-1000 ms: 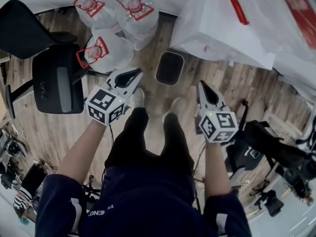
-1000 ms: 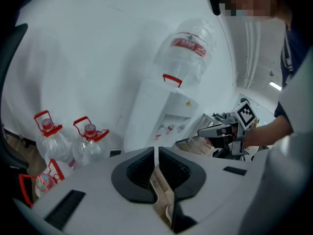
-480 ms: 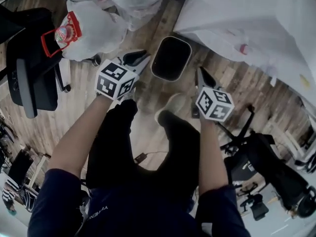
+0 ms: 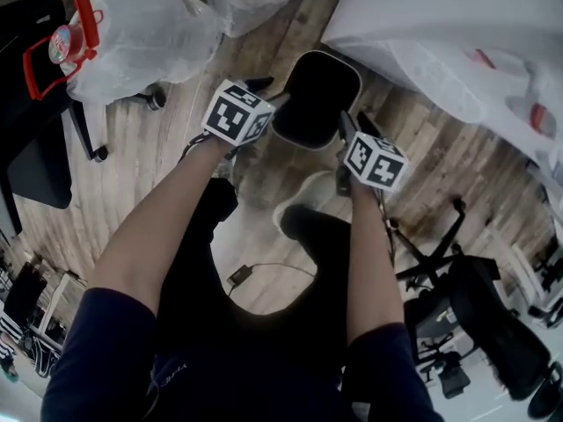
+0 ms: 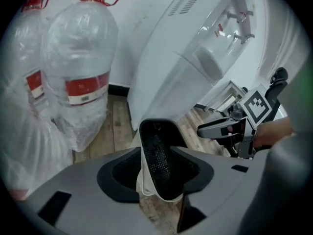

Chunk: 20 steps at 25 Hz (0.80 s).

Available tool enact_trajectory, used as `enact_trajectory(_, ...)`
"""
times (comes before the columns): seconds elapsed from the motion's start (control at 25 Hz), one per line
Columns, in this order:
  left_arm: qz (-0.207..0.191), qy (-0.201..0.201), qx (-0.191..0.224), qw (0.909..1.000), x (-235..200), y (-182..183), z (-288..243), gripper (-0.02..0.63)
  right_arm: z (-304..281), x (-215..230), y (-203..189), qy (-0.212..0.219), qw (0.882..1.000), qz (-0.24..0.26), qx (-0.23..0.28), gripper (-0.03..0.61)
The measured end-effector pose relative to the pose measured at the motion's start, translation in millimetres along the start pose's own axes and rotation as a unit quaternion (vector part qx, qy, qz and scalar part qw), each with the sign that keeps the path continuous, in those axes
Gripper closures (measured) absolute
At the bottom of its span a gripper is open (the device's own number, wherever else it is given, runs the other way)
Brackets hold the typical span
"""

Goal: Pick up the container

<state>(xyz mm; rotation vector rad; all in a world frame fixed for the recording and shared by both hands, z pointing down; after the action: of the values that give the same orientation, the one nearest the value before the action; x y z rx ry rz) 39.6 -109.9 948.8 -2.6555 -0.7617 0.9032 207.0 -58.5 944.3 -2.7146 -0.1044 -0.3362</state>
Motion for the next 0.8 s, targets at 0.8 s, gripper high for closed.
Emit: enact_trajectory(0.8, 0.018, 0.044, -0.067, 0.9966, -37, -46, -106, 0.460, -101, 39, -65, -0.043, 0.997, -0.039, -0.042, 0.472)
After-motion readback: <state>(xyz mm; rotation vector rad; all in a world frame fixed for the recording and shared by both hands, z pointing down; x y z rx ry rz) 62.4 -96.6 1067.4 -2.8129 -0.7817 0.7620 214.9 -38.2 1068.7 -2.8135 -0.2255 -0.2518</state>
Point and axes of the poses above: the fingertips, and each gripper's own axes: z backward along the fingers, x to its right, y out of its top, the point moved 1 cm from there along z, backward along the fingers, and after that the axes turned 5 degrees about z, right-handed, at the moved point
